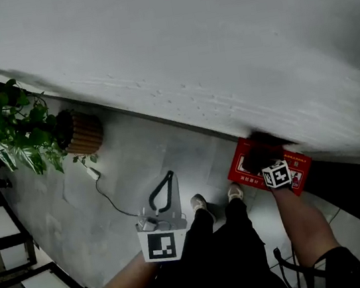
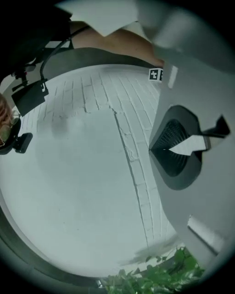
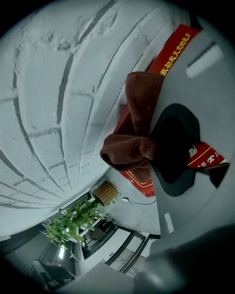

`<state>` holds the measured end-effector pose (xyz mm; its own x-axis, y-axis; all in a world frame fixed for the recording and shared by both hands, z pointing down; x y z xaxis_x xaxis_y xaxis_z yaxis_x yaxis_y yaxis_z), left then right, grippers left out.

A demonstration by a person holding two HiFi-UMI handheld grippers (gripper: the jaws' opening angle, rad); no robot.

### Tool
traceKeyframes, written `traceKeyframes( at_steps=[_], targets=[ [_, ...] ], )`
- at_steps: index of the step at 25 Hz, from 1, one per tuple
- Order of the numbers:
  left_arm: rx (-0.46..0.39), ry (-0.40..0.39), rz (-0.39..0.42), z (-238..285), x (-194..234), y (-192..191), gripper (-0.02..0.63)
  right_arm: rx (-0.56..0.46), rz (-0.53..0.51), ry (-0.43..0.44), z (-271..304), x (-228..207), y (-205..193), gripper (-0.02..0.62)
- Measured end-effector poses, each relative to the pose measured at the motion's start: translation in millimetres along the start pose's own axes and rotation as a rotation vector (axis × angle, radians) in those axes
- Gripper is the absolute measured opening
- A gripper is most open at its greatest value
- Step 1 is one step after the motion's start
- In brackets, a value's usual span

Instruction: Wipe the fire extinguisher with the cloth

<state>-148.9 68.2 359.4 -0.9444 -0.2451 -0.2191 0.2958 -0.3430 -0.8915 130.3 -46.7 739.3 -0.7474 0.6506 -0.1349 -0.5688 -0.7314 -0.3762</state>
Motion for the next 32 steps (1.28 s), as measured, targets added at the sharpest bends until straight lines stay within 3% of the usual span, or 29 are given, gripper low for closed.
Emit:
traceKeyframes(
  at_steps=[10, 18, 24, 28, 32],
  targets=[
    [-0.058, -0.169, 0.013, 92, -39, 20, 0.000, -0.037, 0.049, -0.030, -24, -33, -30, 0.066],
    [-0.056, -0.290, 0.051, 126, -71, 27, 0.000, -0.015, 0.200, -0.113, -49, -73, -83, 0.066],
    [-0.078, -0.352, 0.130, 120, -77, 32, 0.000, 0.040, 0.255, -0.221, -67, -92, -109, 0.066],
    [-0.089, -0.393, 0.114, 117, -77, 23, 0.000, 0.093, 0.322, -0.320, -88, -108, -120, 0.066],
    [-0.108, -0.439, 0.103, 119, -76, 20, 0.000, 0.027, 0.277, -0.328, -113, -93, -112, 0.066]
  ],
)
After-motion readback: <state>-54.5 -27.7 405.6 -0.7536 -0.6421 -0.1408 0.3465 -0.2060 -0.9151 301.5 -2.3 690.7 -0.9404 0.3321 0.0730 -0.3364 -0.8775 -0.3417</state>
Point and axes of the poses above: the fingertips, and each gripper's own axes: z forward along the fingers, x to its left, y out of its top, the point moved 5 cm from there along -z, backward along the fingers, and after that the axes turned 9 degrees about -y, right-handed, at the moved point
